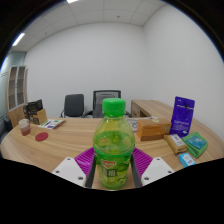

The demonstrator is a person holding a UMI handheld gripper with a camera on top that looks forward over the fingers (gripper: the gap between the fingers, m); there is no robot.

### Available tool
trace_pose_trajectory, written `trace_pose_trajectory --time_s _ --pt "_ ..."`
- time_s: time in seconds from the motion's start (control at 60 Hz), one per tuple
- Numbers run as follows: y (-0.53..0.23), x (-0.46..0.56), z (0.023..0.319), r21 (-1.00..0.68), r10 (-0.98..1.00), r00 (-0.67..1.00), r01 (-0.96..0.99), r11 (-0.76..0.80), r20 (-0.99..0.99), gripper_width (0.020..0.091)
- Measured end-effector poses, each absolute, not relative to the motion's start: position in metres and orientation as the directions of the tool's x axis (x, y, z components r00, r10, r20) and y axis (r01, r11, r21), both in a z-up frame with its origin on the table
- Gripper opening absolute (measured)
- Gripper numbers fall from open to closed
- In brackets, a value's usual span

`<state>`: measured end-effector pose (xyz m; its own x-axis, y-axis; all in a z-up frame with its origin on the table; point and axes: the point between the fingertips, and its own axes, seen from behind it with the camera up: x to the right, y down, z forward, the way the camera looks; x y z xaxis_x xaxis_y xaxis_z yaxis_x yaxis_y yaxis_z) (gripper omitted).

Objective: Pour water

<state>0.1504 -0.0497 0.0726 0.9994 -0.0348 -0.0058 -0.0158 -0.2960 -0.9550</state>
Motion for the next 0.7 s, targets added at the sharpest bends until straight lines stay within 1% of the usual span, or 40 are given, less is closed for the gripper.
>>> trace_pose_trajectory --time_s 0.067,0.117,0.167,0.183,0.283,0.417,0.533,0.6,0.7 --pt "-0.047 0.151 0.074 -0.961 -0.043 0.999 -0.019 -0.275 -0.007 0.0540" --pt "-0.046 0.151 0.075 -0.965 -0.039 0.999 -0.004 -0.262 0.007 0.0486" --pt "-0.045 0.151 0.075 -0.964 -0.034 0.999 0.013 -0.265 0.023 0.0453" --pt "-0.045 0.151 0.074 -0.964 -0.031 0.999 0.019 -0.266 0.029 0.0403" --pt "-0.042 0.153 0.075 -0.965 -0.049 0.997 0.039 -0.258 0.053 0.0333" --pt "-0.038 0.144 0.078 -0.955 -0.061 0.989 0.116 -0.273 0.137 0.0332" --pt "-0.029 0.130 0.079 -0.918 -0.048 0.963 0.236 -0.319 0.264 0.0332" --pt "-0.021 0.112 0.085 -0.888 -0.025 0.941 0.310 -0.339 0.338 0.0333" --pt "-0.001 0.071 0.104 -0.808 0.040 0.873 0.467 -0.358 0.487 0.0333"
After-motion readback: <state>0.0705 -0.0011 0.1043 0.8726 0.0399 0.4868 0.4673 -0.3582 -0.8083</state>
